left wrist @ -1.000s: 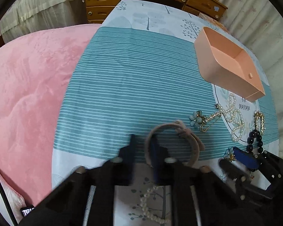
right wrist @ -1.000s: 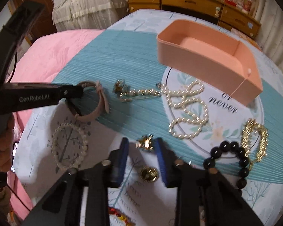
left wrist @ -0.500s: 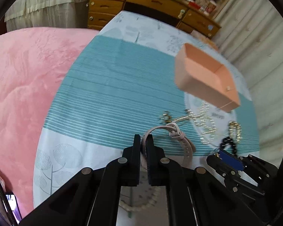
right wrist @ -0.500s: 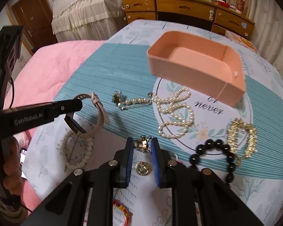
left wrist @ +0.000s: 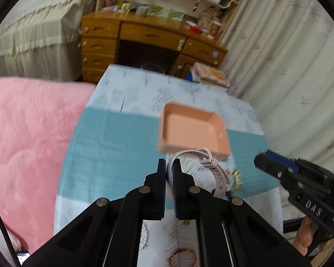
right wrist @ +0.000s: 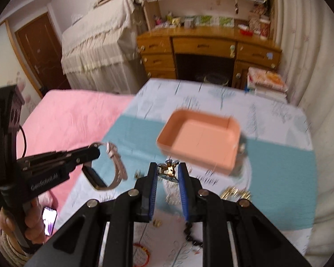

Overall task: Organize jewelry
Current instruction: 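Carry the watch and brooch into the pink box and open both tools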

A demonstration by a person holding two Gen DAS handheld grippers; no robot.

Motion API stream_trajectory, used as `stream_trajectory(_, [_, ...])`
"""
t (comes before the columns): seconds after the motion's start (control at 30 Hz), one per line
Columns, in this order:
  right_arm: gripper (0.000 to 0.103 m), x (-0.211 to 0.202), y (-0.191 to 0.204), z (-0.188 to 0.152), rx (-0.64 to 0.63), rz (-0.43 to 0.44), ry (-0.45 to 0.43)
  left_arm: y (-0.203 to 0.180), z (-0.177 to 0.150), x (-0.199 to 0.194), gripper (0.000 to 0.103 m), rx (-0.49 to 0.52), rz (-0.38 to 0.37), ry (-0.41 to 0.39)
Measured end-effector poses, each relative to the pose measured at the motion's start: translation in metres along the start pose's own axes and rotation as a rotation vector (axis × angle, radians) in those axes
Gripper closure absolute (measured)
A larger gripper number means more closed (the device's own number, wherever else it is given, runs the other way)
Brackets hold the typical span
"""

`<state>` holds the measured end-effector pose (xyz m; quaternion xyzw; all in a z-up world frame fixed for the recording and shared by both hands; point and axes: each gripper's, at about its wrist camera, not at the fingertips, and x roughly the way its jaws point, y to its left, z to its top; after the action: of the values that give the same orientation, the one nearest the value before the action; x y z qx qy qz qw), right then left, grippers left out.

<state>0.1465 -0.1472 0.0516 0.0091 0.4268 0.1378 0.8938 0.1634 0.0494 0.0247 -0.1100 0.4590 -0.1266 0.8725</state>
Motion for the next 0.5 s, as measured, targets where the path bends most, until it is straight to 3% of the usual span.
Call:
stream_trajectory(0.13, [0.084, -0.01, -0.018, 0.031, 0.052, 0.012, -0.024, -0.023, 0.036, -0.011, 0.1, 0.051, 0.021, -0.045])
stream_trajectory(0.23, [0.084, -0.002, -0.033, 0.045, 0.097, 0.047, -0.006, -0.032, 0.061, -0.001, 0.1, 0.056, -0.005, -0.04])
stream_trajectory(0.37, [0.084, 0.038, -0.055, 0.054, 0.155, 0.067, 0.073, -0.038, 0.082, 0.038, 0.1, 0.047, -0.004, 0.008])
stream_trajectory(0.5, [0.084, 0.085, -0.069, 0.046, 0.197, 0.052, 0.158, -0.04, 0.083, 0.092, 0.1, 0.038, 0.014, 0.076])
